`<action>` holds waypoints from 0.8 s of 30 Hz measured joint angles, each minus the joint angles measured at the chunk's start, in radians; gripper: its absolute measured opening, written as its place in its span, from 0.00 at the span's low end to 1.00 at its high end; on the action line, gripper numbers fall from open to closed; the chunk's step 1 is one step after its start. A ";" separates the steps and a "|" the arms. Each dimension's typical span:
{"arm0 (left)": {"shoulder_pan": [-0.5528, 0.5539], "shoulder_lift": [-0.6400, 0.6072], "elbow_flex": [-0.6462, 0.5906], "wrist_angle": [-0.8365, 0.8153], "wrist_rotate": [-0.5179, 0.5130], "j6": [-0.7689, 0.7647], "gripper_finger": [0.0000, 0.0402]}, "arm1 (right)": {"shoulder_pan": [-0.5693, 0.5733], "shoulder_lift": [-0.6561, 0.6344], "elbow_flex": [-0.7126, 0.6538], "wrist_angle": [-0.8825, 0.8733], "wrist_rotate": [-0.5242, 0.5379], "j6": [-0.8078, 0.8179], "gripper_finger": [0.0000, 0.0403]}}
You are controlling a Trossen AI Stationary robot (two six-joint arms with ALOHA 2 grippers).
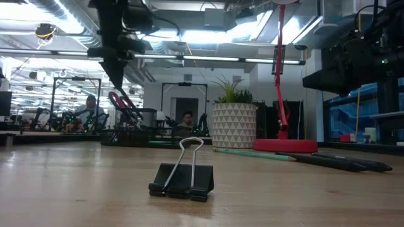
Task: Pick and place office supplies into organizer
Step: Put the bottom black pen into the black desk organizer
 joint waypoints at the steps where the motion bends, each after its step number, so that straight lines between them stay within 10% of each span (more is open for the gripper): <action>1: 0.003 0.012 0.000 0.001 0.000 0.026 0.12 | 0.000 0.000 0.000 0.000 0.000 -0.005 0.32; 24: 0.004 0.171 0.000 0.122 -0.112 0.185 0.24 | 0.000 0.000 0.000 -0.029 0.000 -0.005 0.32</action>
